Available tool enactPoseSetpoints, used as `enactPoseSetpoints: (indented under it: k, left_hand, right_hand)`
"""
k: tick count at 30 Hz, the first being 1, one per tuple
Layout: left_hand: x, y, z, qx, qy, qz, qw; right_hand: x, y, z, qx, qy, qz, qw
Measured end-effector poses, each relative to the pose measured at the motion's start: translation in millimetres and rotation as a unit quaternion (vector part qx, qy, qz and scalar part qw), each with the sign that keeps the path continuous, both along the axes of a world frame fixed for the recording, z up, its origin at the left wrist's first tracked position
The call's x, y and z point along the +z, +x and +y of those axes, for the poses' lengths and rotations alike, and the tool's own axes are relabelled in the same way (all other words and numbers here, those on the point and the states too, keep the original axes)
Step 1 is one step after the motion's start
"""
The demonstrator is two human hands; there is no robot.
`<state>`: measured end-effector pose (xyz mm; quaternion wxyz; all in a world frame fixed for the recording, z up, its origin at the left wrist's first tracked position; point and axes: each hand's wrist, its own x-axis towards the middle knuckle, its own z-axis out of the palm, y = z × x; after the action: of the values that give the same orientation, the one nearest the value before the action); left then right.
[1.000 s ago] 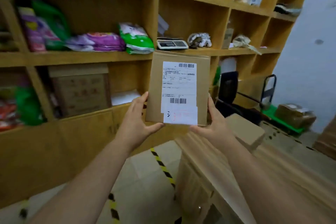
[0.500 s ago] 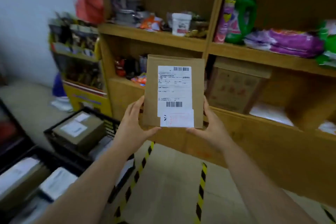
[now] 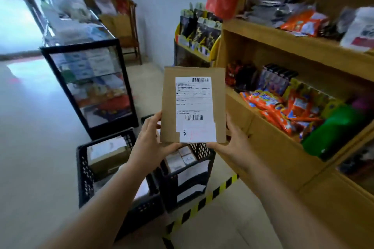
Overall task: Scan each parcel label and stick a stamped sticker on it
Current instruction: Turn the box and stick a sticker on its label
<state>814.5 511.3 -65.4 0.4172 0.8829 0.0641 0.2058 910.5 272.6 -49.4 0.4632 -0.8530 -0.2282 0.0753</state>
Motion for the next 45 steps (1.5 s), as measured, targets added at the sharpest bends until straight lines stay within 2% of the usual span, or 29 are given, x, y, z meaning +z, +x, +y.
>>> enactPoseSetpoints:
  k: [8,18,26,36,41,45]
  left_hand:
    - [-49.7,47.3,42.7,0.066,-0.037,0.074,0.994]
    - [-127.3,134.4,87.1,0.073,-0.065,0.180,0.979]
    - [-200.4,161.7,80.8,0.084,-0.100,0.261,0.957]
    - [-237.5,206.8,67.5,0.139,-0.135,0.283,0.939]
    - [-247.1,254.9,75.2,0.188,-0.146,0.260,0.936]
    - [-261.5,279.2,91.5,0.180,-0.159,0.269,0.933]
  right_hand:
    - [-49.5,82.5,55.7,0.089,-0.009,0.071,0.993]
    - [-121.1,173.5,98.7,0.088,-0.063,0.166,0.980]
    - [-197.2,211.7,103.1,0.107,-0.105,0.292,0.945]
    - [-251.9,262.7,85.0,0.138,-0.103,0.338,0.925]
    - [-269.1,288.9,75.0,0.177,-0.114,0.351,0.912]
    - [-282.3,311.1,66.7,0.195,-0.098,0.372,0.902]
